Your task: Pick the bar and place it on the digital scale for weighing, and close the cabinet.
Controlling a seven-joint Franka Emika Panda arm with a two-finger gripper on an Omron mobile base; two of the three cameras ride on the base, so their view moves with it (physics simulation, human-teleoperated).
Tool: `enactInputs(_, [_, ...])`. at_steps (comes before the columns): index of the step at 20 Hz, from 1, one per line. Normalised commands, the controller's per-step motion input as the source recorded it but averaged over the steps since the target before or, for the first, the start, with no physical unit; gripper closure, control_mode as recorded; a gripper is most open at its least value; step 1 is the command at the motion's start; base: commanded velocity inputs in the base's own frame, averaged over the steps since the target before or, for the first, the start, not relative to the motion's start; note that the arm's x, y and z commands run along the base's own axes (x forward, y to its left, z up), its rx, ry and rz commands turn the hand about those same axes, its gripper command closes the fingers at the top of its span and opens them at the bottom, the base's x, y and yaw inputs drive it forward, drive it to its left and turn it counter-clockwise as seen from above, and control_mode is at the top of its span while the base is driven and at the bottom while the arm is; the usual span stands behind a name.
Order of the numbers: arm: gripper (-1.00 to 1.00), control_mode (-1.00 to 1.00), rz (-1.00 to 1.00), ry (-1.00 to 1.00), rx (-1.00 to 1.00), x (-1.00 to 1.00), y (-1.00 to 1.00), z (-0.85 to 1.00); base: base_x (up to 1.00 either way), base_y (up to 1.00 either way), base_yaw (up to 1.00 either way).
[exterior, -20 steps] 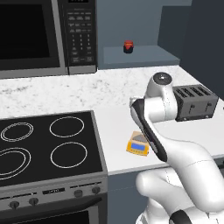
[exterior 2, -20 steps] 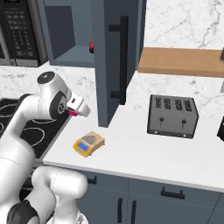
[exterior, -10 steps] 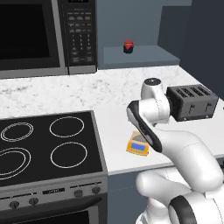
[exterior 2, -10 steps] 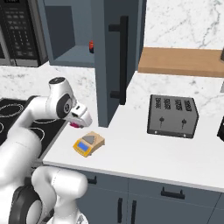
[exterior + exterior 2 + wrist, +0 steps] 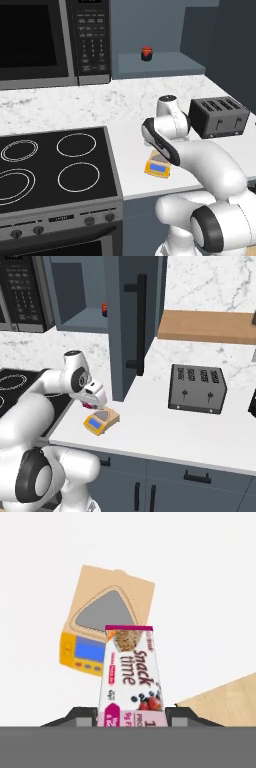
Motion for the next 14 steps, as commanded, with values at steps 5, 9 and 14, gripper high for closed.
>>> enactInputs(5, [1.00,-1.00,-0.02,0.00,-0.01,0.12,0.00,-0.29,0.00,0.00,0.00])
enactInputs(9, [1.00,-1.00,-0.02,0.00,-0.02,0.18,0.00,-0.31,0.00,0.00,0.00])
enactInputs(14, [1.00,-1.00,-0.02,0.00,-0.01,0.19,-0.02,-0.28,0.00,0.00,0.00])
